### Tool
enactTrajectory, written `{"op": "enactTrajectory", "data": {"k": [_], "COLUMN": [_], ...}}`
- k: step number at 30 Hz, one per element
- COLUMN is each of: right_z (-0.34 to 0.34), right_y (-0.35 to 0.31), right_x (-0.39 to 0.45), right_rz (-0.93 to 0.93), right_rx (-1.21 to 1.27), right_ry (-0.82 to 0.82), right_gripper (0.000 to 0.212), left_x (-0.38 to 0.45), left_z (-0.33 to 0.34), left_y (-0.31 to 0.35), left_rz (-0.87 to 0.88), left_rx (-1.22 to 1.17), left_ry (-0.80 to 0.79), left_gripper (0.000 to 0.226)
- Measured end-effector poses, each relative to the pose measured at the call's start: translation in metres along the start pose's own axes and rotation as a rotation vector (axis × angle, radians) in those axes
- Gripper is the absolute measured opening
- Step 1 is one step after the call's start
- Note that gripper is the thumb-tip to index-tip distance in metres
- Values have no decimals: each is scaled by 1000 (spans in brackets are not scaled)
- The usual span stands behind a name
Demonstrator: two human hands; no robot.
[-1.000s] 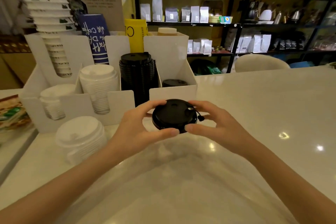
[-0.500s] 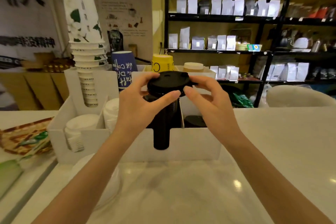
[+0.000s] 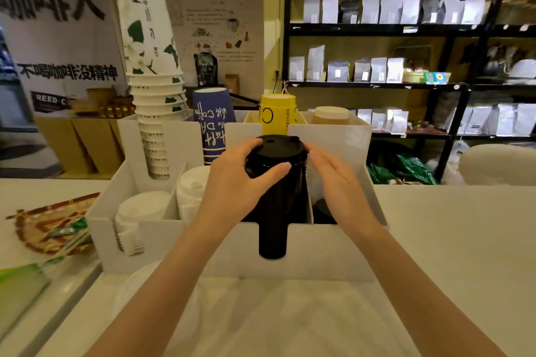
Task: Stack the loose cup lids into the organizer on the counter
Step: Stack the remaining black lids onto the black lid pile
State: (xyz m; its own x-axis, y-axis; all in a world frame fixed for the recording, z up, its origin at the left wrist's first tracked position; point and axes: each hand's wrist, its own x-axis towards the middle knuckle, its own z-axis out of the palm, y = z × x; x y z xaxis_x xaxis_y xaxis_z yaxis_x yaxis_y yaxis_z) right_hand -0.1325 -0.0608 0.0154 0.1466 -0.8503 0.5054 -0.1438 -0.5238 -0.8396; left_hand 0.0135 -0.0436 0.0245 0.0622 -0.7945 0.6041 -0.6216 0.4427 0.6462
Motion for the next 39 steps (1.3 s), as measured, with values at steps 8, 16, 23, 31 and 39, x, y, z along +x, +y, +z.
{"op": "enactTrajectory", "data": {"k": [8, 16, 23, 31, 39], "right_z": [2, 4, 3, 2, 3], "right_y": [12, 17, 20, 20, 25], "right_x": [6, 5, 5, 4, 1], "right_rz": [62, 119, 77, 66, -65], "right_rx": [90, 130, 67, -7, -334], "right_ry": [-67, -42, -119, -132, 13], "right_gripper": [31, 27, 39, 36, 52], "left_x": [0, -5, -12, -9, -7], "left_z": [-3, -5, 3, 1, -3], "left_y": [-2, 6, 9, 3, -9], "left_rz": [-53, -46, 73, 54, -15], "left_rx": [76, 200, 551, 387, 175], "left_ry": [-16, -6, 59, -20, -163], "left_gripper": [54, 53, 55, 54, 57]}}
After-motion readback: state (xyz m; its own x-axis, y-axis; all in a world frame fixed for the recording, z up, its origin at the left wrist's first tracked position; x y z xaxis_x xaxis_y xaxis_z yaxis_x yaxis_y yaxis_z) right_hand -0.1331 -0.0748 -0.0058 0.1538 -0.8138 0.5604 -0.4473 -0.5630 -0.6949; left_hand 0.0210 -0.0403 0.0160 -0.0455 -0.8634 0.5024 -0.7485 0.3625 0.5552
